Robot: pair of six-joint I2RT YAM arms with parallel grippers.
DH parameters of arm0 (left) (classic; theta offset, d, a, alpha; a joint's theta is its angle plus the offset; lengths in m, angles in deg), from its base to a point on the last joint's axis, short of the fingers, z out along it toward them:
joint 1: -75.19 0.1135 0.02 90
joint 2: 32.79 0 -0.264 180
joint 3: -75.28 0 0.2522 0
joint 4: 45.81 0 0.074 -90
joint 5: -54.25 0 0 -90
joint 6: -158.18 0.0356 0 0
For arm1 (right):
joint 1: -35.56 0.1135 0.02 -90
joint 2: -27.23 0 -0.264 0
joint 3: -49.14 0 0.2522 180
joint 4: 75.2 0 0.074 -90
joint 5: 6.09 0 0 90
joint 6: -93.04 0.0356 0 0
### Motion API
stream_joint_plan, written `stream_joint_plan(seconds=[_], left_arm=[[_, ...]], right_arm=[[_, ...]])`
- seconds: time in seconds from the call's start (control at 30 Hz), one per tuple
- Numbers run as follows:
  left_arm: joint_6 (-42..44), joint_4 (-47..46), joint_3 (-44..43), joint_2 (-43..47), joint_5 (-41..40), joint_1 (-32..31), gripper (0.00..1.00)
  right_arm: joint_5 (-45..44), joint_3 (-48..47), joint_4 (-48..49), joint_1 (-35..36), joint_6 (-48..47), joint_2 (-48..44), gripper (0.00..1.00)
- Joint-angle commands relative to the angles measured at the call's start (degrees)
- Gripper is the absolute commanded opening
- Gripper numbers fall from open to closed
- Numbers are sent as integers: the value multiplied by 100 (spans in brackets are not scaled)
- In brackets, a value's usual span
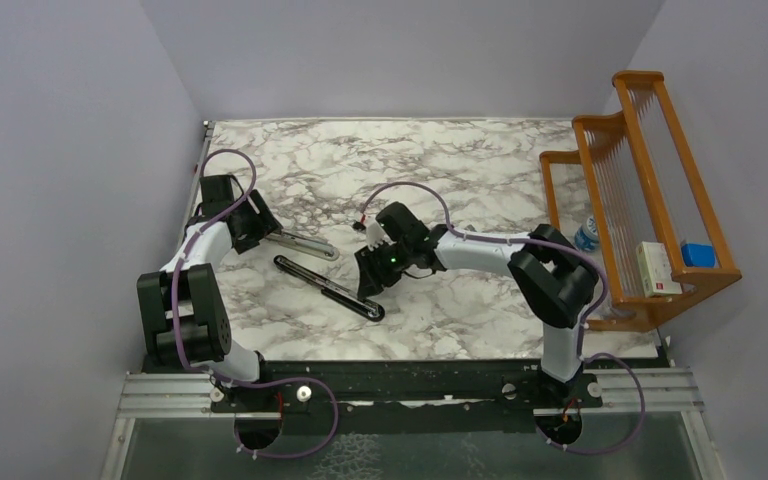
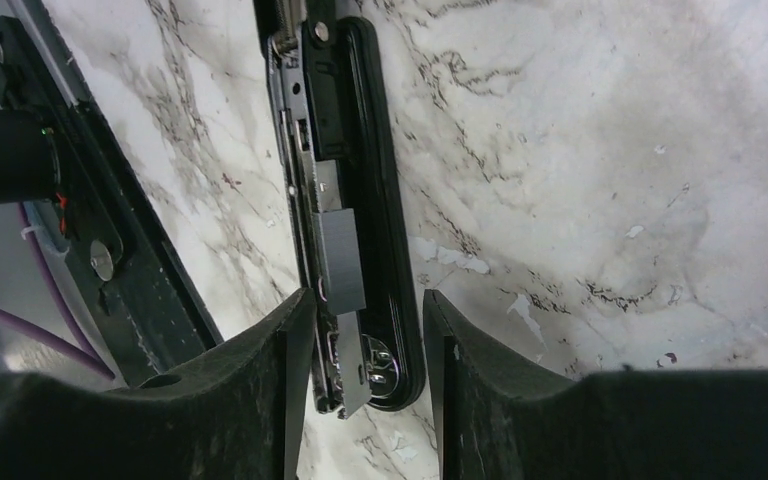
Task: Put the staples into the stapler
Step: Pick up the stapler.
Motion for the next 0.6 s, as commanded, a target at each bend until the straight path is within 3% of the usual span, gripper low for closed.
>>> stream_joint_plan(seconds=[0.0,0.23,0.57], left_arm=[[74,-63,-97,-68,-63,-15,71],[74,-66,-102,-110,-29,-20,71],[74,-65,-95,-122,-29,-19,71]], right_arm=[[483,95,256,-88,241,200,48],[922,186,455,-146,371,255,46],[1191,195,530,-175,395,360,29]])
